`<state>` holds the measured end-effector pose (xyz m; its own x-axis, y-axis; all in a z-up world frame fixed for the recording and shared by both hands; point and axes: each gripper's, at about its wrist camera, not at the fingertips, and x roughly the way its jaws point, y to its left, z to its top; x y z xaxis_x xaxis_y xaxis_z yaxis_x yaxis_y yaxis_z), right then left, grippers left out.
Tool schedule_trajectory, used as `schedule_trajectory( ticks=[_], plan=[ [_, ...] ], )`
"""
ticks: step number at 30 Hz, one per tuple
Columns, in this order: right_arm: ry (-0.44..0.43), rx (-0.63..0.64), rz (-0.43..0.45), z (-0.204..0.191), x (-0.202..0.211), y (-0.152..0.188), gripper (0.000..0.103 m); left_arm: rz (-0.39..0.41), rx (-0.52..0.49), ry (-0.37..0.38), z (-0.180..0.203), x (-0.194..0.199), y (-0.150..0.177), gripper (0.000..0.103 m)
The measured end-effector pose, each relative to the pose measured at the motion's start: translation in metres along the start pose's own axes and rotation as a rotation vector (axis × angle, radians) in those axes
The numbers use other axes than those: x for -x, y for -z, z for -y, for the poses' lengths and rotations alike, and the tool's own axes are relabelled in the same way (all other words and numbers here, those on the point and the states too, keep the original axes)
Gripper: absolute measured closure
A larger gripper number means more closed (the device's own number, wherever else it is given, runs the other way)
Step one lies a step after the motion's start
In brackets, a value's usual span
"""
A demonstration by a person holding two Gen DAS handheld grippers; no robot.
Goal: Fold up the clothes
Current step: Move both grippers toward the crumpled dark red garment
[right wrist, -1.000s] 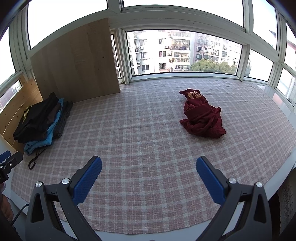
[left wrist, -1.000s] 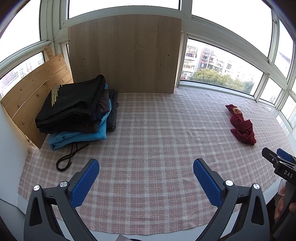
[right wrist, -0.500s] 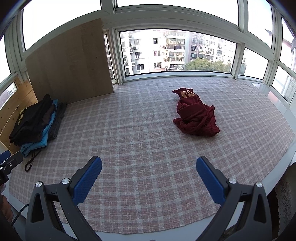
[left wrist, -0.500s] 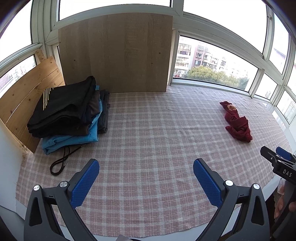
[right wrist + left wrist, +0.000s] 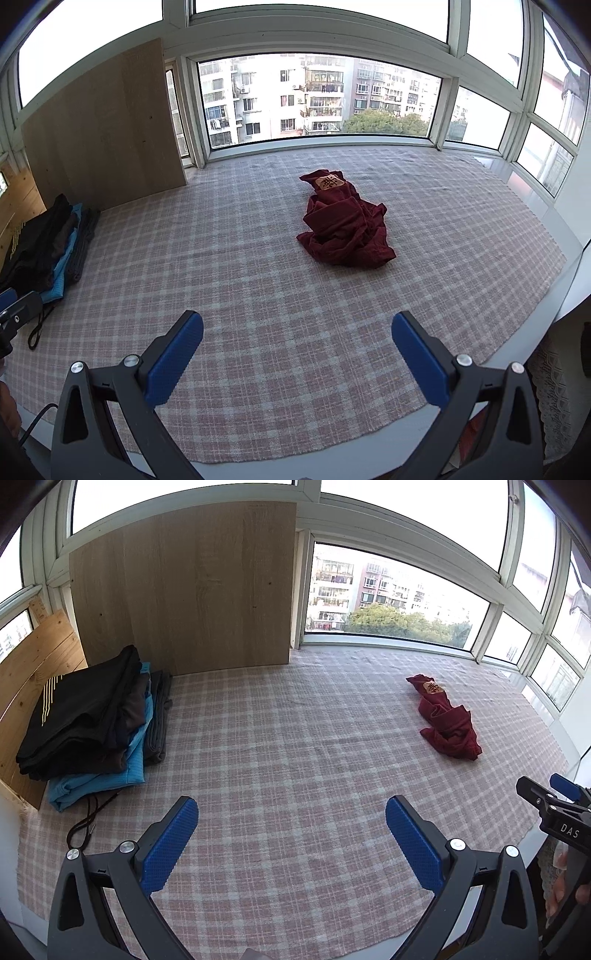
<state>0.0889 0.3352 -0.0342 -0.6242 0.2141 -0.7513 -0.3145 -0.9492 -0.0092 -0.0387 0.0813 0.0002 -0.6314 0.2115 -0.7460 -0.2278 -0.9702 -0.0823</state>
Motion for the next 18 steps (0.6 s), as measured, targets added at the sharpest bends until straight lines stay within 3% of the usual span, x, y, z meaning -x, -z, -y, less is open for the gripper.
schedule_trajectory(
  ticks=[14, 18],
  plan=[
    [-0.035, -0.009, -0.01, 0.072, -0.036, -0.037, 0.0, 0.015, -0.072, -0.026, 0.088, -0.028, -0.036, 0.001],
    [-0.031, 0.008, 0.019, 0.113, -0.053, -0.061, 0.0, 0.023, -0.091, 0.019, 0.119, -0.043, -0.051, 0.001]
  ],
)
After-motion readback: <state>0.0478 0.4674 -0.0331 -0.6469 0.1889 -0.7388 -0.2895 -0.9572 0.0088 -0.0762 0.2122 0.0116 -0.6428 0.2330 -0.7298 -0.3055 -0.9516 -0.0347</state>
